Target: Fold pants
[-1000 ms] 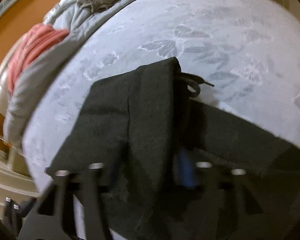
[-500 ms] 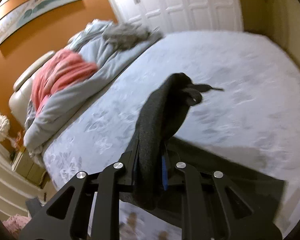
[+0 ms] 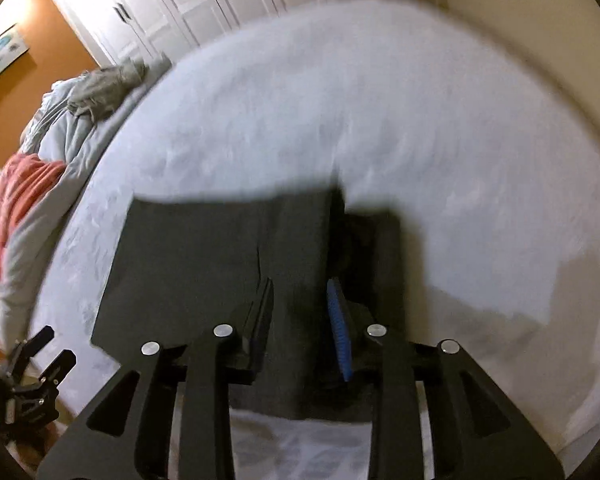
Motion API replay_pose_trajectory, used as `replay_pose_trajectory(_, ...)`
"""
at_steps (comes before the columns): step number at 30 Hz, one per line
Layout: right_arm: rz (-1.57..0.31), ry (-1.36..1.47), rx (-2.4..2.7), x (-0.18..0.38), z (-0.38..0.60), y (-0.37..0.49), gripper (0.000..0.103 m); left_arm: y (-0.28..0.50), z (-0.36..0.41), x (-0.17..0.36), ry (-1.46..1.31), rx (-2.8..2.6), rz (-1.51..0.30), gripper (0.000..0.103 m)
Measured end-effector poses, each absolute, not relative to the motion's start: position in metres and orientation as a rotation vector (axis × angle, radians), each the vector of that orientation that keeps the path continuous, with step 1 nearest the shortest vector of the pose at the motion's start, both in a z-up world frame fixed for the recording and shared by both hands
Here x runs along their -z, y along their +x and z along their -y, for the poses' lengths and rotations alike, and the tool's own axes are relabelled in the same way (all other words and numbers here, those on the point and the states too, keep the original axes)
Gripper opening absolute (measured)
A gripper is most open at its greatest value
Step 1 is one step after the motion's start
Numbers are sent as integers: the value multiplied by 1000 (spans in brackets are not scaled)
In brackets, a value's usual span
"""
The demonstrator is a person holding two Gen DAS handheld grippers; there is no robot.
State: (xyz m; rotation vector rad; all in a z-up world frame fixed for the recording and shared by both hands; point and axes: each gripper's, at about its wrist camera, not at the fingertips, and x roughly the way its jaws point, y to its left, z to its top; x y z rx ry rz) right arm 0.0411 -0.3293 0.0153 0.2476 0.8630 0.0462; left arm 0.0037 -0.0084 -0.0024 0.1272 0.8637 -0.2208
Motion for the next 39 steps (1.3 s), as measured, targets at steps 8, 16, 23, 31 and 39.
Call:
replay_pose_trajectory(8, -865, 191, -136, -12, 307, 43, 28, 22, 50, 1, 147, 235, -818, 87)
replay_pose_trajectory(16, -978, 237, -117, 19, 323, 45, 27, 35, 58, 10, 151, 221, -847, 87)
replay_pose_trajectory(23, -944, 295, -109, 12, 337, 37, 38, 41, 58, 12, 151, 189, -836, 87)
replay_pose_trajectory(31, -919, 281, -108, 8, 330, 34, 38, 22, 62, -12, 204, 90, -592, 87)
replay_pose_trajectory(39, -924, 259, -110, 9, 321, 37, 55, 16, 55, -33, 172, 90, -526, 87)
